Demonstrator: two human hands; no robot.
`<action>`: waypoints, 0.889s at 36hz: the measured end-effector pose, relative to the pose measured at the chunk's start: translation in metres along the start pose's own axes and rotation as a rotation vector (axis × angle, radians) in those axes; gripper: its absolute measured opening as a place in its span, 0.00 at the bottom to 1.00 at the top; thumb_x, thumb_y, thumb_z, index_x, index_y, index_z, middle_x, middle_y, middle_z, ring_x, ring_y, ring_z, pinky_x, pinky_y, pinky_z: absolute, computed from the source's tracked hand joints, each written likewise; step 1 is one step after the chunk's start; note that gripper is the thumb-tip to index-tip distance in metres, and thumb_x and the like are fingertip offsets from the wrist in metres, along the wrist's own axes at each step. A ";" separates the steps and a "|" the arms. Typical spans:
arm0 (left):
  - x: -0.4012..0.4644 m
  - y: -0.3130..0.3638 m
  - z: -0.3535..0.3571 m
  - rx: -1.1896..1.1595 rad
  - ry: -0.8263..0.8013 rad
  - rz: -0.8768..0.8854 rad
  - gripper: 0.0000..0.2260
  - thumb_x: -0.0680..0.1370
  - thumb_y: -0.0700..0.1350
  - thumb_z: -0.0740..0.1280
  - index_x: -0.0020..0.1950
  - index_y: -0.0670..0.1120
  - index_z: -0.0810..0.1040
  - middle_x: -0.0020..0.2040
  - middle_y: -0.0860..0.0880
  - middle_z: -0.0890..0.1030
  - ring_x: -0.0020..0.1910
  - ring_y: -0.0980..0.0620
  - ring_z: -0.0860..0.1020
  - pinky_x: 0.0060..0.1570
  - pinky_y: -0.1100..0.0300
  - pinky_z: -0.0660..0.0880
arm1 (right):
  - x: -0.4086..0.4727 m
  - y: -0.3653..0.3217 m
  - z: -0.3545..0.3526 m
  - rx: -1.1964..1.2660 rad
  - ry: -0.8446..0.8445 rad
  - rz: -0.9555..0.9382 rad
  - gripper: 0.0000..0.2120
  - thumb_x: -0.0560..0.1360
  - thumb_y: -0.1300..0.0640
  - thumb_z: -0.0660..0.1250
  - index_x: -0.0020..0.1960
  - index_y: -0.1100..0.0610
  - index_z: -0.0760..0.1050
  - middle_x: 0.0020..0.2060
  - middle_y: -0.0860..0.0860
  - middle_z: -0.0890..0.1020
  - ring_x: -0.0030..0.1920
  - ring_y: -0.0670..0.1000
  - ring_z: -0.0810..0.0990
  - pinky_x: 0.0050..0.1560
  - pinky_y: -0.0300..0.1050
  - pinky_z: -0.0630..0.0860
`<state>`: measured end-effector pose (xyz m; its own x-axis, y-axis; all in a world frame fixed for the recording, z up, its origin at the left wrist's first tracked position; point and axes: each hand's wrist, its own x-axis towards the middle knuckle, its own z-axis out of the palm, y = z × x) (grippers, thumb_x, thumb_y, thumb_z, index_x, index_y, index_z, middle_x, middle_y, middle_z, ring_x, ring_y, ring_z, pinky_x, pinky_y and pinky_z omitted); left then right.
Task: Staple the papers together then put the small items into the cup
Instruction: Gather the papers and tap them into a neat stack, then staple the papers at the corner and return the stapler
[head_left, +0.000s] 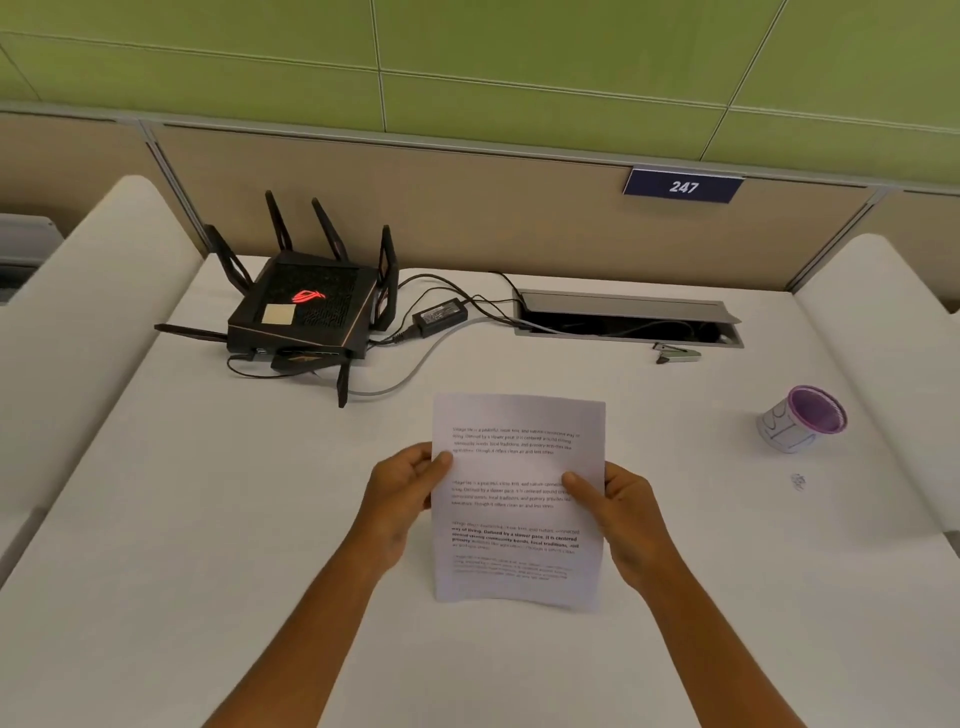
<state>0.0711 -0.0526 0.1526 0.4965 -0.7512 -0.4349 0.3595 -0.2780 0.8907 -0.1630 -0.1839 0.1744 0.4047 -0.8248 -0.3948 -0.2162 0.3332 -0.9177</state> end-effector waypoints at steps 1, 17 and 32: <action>0.003 0.004 0.001 0.002 0.002 0.008 0.08 0.84 0.46 0.69 0.62 0.48 0.85 0.54 0.48 0.90 0.54 0.44 0.88 0.54 0.48 0.86 | -0.001 0.000 0.002 -0.007 -0.001 -0.003 0.08 0.79 0.58 0.74 0.57 0.57 0.85 0.51 0.56 0.89 0.50 0.61 0.88 0.55 0.64 0.84; 0.018 0.005 0.015 0.082 0.131 0.099 0.07 0.85 0.51 0.69 0.56 0.50 0.85 0.48 0.52 0.90 0.47 0.48 0.88 0.42 0.58 0.84 | -0.009 0.002 0.010 0.038 0.033 0.000 0.11 0.79 0.55 0.73 0.59 0.57 0.85 0.53 0.55 0.89 0.52 0.59 0.88 0.53 0.57 0.85; 0.023 -0.025 0.072 0.076 0.251 0.185 0.07 0.85 0.50 0.68 0.56 0.52 0.85 0.49 0.52 0.89 0.46 0.49 0.88 0.42 0.56 0.85 | 0.109 0.040 -0.115 -0.476 0.197 0.006 0.09 0.78 0.58 0.73 0.57 0.54 0.85 0.47 0.49 0.89 0.50 0.53 0.87 0.59 0.54 0.83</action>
<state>0.0170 -0.1063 0.1298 0.7309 -0.6247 -0.2748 0.1893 -0.2013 0.9611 -0.2299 -0.3130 0.0996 0.2372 -0.9092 -0.3423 -0.6172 0.1311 -0.7758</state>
